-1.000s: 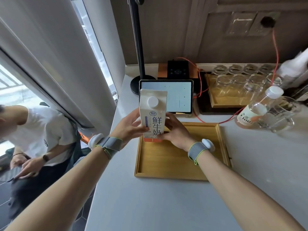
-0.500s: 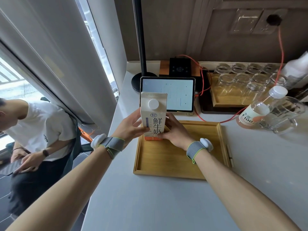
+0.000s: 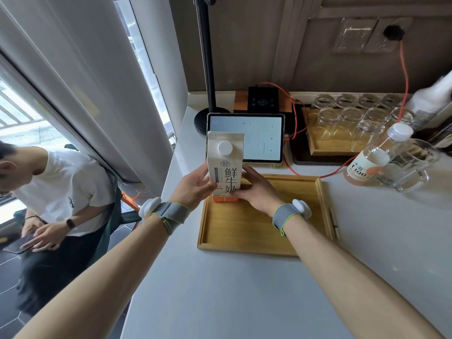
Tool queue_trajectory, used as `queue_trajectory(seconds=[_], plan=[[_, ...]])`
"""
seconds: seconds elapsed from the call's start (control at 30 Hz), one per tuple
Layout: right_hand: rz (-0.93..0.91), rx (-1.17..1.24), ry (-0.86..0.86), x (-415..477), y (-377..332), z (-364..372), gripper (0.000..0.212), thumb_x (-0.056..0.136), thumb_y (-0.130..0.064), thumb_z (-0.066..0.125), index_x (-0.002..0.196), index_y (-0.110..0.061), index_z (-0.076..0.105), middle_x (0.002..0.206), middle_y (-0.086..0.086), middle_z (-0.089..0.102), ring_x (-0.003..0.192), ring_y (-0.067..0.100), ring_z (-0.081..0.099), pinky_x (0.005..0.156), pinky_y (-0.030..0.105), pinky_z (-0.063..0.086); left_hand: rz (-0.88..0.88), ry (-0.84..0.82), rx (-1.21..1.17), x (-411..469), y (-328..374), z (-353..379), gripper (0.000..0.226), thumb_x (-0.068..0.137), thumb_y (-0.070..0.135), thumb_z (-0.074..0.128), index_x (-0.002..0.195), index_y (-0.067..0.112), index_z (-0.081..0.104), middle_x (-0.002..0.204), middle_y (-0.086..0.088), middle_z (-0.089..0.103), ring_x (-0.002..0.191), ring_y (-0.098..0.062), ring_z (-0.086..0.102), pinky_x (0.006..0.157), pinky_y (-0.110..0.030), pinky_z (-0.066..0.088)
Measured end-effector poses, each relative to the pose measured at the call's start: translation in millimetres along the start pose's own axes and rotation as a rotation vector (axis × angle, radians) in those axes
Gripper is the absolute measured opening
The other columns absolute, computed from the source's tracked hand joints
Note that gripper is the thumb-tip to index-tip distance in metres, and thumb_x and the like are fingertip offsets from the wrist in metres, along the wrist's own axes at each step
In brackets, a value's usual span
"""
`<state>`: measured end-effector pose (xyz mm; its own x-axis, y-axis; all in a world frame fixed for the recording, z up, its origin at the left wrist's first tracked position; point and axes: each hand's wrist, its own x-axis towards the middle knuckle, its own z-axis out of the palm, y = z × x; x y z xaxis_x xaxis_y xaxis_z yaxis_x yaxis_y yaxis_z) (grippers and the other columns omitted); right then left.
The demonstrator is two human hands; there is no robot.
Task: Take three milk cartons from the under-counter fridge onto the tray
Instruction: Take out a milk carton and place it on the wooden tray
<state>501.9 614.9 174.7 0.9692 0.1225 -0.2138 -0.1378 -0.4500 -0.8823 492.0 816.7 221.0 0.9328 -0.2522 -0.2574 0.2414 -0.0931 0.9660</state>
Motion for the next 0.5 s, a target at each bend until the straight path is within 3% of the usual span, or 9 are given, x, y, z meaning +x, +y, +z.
queue_trajectory(seconds=[0.03, 0.1, 0.13, 0.2, 0.23, 0.3, 0.37, 0.43, 0.5], plan=[[0.002, -0.010, 0.005, -1.2, -0.5, 0.2, 0.089, 0.074, -0.028, 0.084, 0.147, -0.047, 0.037, 0.150, -0.011, 0.055, 0.131, 0.009, 0.052, 0.090, 0.014, 0.038, -0.001, 0.008, 0.004, -3.2, 1.3, 2.1, 0.054, 0.094, -0.003, 0.056, 0.143, 0.018, 0.047, 0.121, 0.016, 0.070, 0.114, -0.006, 0.066, 0.080, -0.017, 0.059], [0.017, -0.022, 0.002, -1.5, 0.7, 1.1, 0.092, 0.075, -0.033, 0.084, 0.152, -0.042, 0.033, 0.153, -0.008, 0.052, 0.140, 0.013, 0.047, 0.105, 0.026, 0.038, -0.007, 0.028, 0.044, -7.2, 2.1, 5.1, 0.049, 0.098, 0.004, 0.053, 0.142, 0.024, 0.046, 0.104, 0.032, 0.072, 0.095, 0.010, 0.069, 0.073, -0.010, 0.056], [0.029, -0.020, 0.005, -4.2, 0.9, 1.4, 0.095, 0.076, -0.036, 0.084, 0.154, -0.039, 0.031, 0.155, -0.007, 0.050, 0.143, 0.014, 0.044, 0.113, 0.032, 0.037, -0.012, 0.047, 0.070, -10.2, 2.7, 6.2, 0.046, 0.099, 0.010, 0.053, 0.142, 0.025, 0.047, 0.107, 0.032, 0.070, 0.096, 0.009, 0.069, 0.079, -0.013, 0.056], [0.059, 0.001, 0.019, -11.5, 1.6, 1.1, 0.097, 0.076, -0.042, 0.084, 0.156, -0.031, 0.030, 0.156, -0.003, 0.048, 0.144, 0.013, 0.044, 0.117, 0.039, 0.039, -0.056, 0.120, 0.105, -15.5, 1.5, 6.0, 0.047, 0.099, 0.023, 0.056, 0.145, 0.020, 0.049, 0.131, 0.013, 0.065, 0.117, -0.009, 0.063, 0.098, -0.033, 0.053], [0.069, 0.017, 0.032, -16.1, 1.8, 0.6, 0.096, 0.076, -0.044, 0.083, 0.156, -0.028, 0.032, 0.155, -0.002, 0.049, 0.142, 0.014, 0.046, 0.115, 0.041, 0.042, -0.098, 0.173, 0.109, -18.2, 0.3, 6.3, 0.048, 0.098, 0.028, 0.058, 0.144, 0.015, 0.051, 0.138, 0.002, 0.061, 0.124, -0.019, 0.058, 0.101, -0.041, 0.051], [0.078, 0.053, 0.061, -28.3, 1.2, 0.4, 0.091, 0.076, -0.050, 0.079, 0.152, -0.025, 0.037, 0.149, 0.001, 0.055, 0.135, 0.017, 0.052, 0.107, 0.046, 0.050, -0.145, 0.268, 0.106, -24.6, -3.9, 7.7, 0.045, 0.096, 0.031, 0.060, 0.133, 0.006, 0.057, 0.129, -0.008, 0.062, 0.117, -0.023, 0.059, 0.089, -0.040, 0.056], [0.084, 0.085, 0.084, -45.4, -1.1, -0.9, 0.084, 0.072, -0.061, 0.071, 0.144, -0.026, 0.046, 0.131, -0.001, 0.067, 0.118, 0.020, 0.065, 0.099, 0.049, 0.055, -0.149, 0.302, 0.130, -35.1, -7.0, 10.3, 0.033, 0.095, 0.032, 0.062, 0.117, 0.008, 0.062, 0.115, -0.008, 0.065, 0.106, -0.025, 0.063, 0.078, -0.037, 0.058], [0.075, 0.123, 0.100, -64.0, -4.1, -2.5, 0.071, 0.069, -0.067, 0.064, 0.128, -0.028, 0.054, 0.108, -0.004, 0.075, 0.099, 0.020, 0.073, 0.093, 0.048, 0.058, -0.144, 0.294, 0.122, -47.0, -8.1, 13.7, 0.024, 0.095, 0.031, 0.062, 0.110, 0.012, 0.064, 0.109, -0.008, 0.068, 0.096, -0.024, 0.067, 0.079, -0.039, 0.058], [0.056, 0.173, 0.121, -88.1, -7.7, -3.4, 0.057, 0.069, -0.065, 0.063, 0.112, -0.027, 0.062, 0.097, -0.003, 0.077, 0.089, 0.017, 0.076, 0.089, 0.045, 0.061, -0.129, 0.258, 0.106, -63.7, -6.4, 20.1, 0.021, 0.095, 0.029, 0.062, 0.107, 0.013, 0.065, 0.102, -0.007, 0.070, 0.083, -0.019, 0.068, 0.076, -0.036, 0.057]])
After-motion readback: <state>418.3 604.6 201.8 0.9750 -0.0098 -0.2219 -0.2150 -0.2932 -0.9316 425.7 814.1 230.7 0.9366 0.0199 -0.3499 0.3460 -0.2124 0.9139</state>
